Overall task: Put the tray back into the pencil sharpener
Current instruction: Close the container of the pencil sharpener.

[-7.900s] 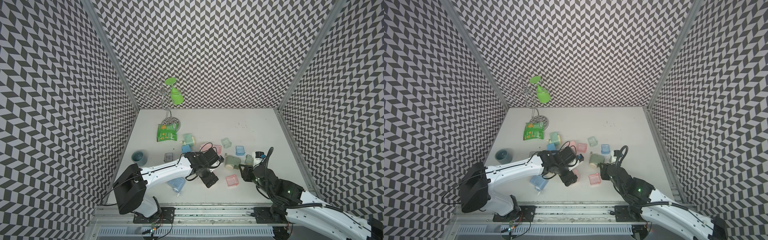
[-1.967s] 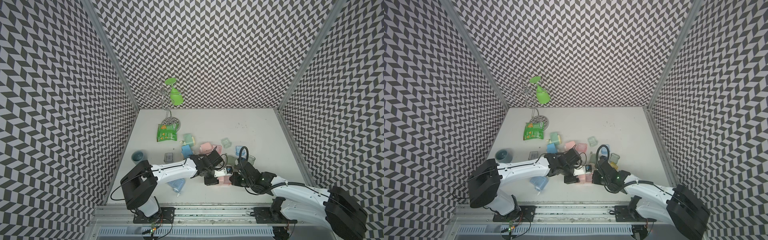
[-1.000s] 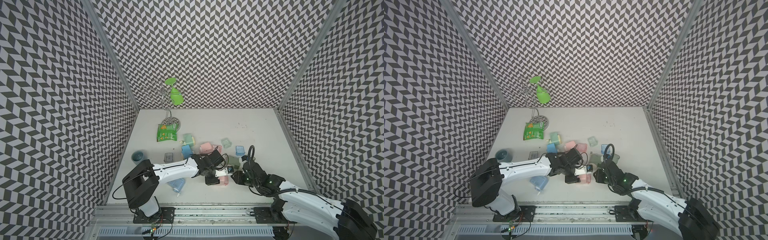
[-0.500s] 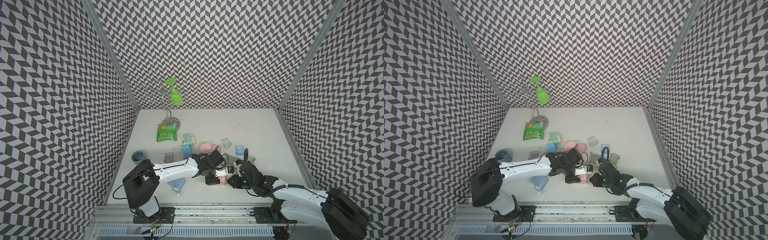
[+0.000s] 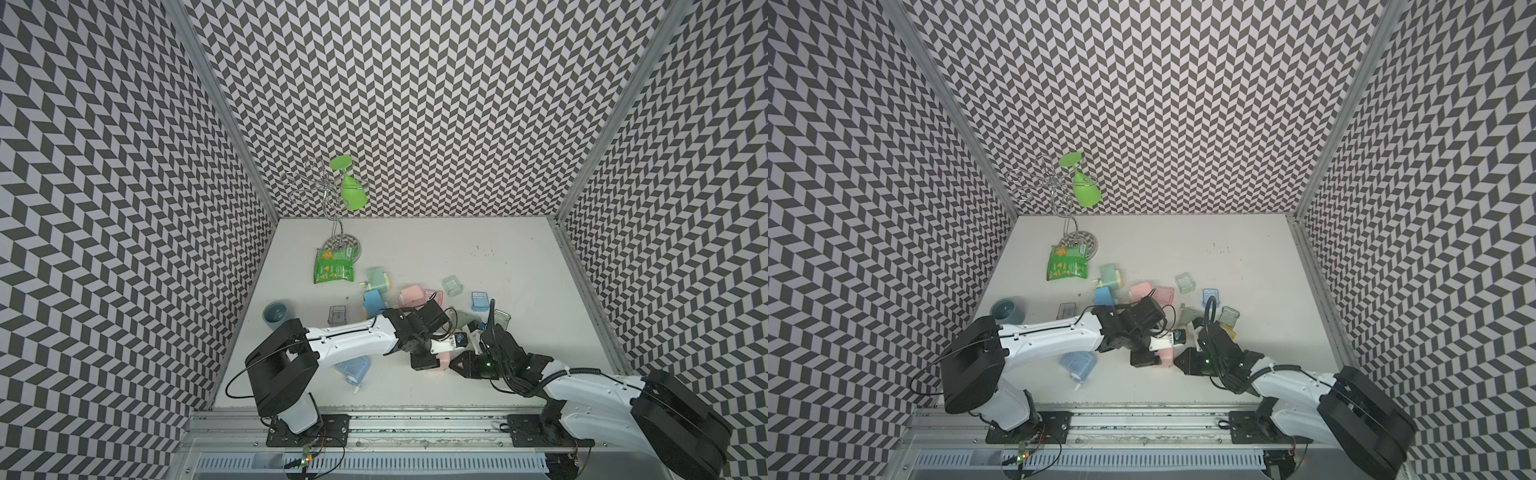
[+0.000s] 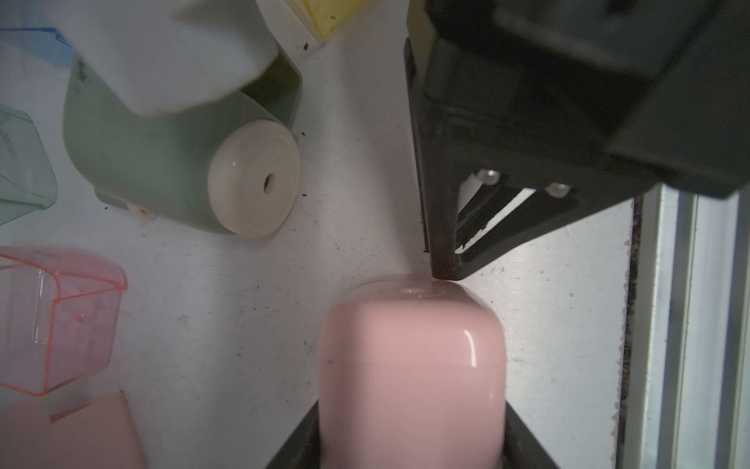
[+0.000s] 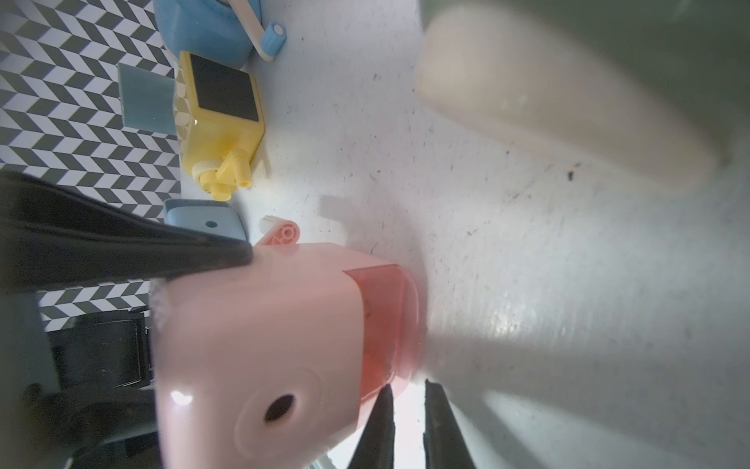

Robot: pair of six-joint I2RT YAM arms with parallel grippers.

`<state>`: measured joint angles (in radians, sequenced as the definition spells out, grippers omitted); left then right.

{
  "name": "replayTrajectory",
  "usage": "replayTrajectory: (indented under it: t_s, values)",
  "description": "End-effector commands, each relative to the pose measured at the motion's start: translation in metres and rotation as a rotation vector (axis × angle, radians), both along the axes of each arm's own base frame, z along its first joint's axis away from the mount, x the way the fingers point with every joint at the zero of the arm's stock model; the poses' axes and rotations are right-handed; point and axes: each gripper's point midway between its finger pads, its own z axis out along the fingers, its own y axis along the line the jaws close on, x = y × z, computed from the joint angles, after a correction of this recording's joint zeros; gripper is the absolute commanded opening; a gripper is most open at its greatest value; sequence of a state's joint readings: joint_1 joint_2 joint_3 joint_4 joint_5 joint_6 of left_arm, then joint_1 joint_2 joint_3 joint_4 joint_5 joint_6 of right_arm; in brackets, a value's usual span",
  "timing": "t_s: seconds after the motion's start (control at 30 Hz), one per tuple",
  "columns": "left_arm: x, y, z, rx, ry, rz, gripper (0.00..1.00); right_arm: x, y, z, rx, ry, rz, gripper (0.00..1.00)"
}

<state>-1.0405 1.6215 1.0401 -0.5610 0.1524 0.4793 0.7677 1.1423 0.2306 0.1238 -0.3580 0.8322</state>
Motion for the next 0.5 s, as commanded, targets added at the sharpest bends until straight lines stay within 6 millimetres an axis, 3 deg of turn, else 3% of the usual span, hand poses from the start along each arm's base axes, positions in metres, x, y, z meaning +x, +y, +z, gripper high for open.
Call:
replayTrajectory:
  t_s: [0.0,0.17,0.3,0.47]
  values:
    - [-0.001,-0.004,-0.007,-0.004,-0.007,-0.016,0.45,0.008,0.015,0.019,0.094,-0.050,0.019,0.16]
    - [0.000,-0.003,-0.003,-0.018,-0.024,-0.011,0.41,0.009,0.005,0.013,0.040,-0.048,-0.013,0.16]
    - [0.000,-0.001,0.004,-0.037,-0.034,0.003,0.39,0.021,-0.028,0.016,-0.073,-0.086,-0.178,0.20]
    - [-0.002,0.000,0.006,-0.044,-0.018,0.021,0.42,0.037,-0.064,0.039,-0.131,-0.212,-0.351,0.24]
